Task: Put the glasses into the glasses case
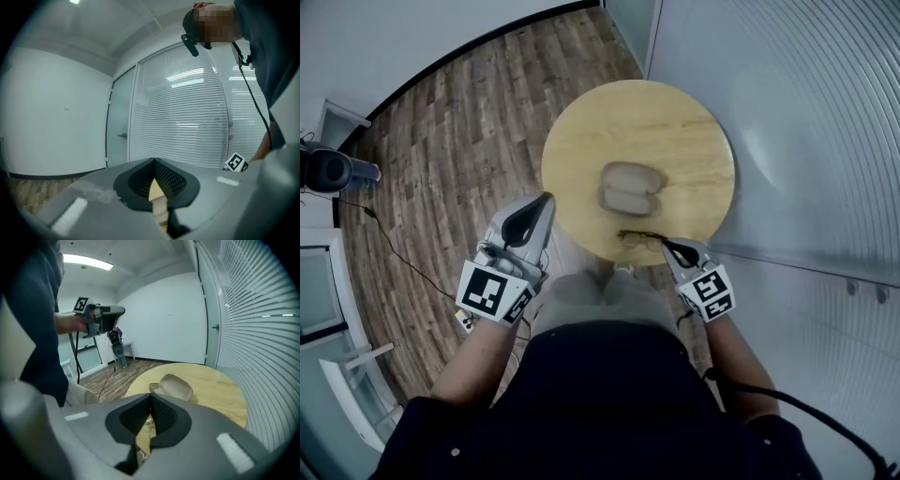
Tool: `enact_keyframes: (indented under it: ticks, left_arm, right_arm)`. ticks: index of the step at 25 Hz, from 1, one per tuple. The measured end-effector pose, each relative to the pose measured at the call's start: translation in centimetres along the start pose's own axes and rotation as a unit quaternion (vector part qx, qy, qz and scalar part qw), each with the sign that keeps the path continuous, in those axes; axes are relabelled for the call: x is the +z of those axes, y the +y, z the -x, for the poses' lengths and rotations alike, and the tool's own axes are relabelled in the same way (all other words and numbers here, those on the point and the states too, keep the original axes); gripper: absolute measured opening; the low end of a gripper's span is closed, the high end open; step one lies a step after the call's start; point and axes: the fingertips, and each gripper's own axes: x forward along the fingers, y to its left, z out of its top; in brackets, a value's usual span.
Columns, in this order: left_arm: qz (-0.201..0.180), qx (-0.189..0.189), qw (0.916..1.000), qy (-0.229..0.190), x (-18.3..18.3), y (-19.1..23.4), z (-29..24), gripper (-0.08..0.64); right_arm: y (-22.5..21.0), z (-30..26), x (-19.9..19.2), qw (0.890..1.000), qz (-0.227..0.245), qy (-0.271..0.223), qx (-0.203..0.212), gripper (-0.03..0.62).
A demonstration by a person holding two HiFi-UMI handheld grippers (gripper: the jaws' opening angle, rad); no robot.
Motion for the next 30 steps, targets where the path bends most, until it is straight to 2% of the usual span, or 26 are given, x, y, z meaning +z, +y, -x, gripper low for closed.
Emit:
enact_keyframes:
  ticks: [2,4,12,19,21,24,30]
  left_arm:
    - [0.005,-0.007,0.9999,0.008,-0.5,0.2,-0.7,0.002]
    - [0.011,-0.014,0.9997,0.014,-1.2,0.7,-1.2,0.0]
    - [0.021,-0.041,0.998,0.042,-3.9,3.0,-3.9,0.0]
    - [0.043,-0.057,0.995,0.07,-8.2,4.3,-5.8,0.0]
    - [0.05,-0.06,0.9941,0.076,-8.7,4.3,-5.9,0.0]
    - [0.036,-0.067,0.993,0.09,-9.5,4.3,-6.0,0.0]
    - [0.044,-0.05,0.9936,0.091,-11.1,5.3,-6.5,0.0]
  right_arm:
    - [0.0,-1.3,-0.1,1.0,0.018,0.022,0.008,0.02]
    - [0.1,-2.9,-0.5,0.998,0.033,0.046,0.017,0.11]
    - [-0.4,-7.1,-2.9,0.992,0.067,0.1,0.027,0.11]
    - [-0.9,-10.5,-6.3,0.98,0.119,0.15,0.051,0.11]
    - [-0.9,-10.8,-6.6,0.976,0.132,0.16,0.061,0.11]
    - [-0.9,-11.1,-7.2,0.971,0.141,0.176,0.083,0.11]
    - [-0.5,-12.5,-9.5,0.959,0.148,0.207,0.126,0.109]
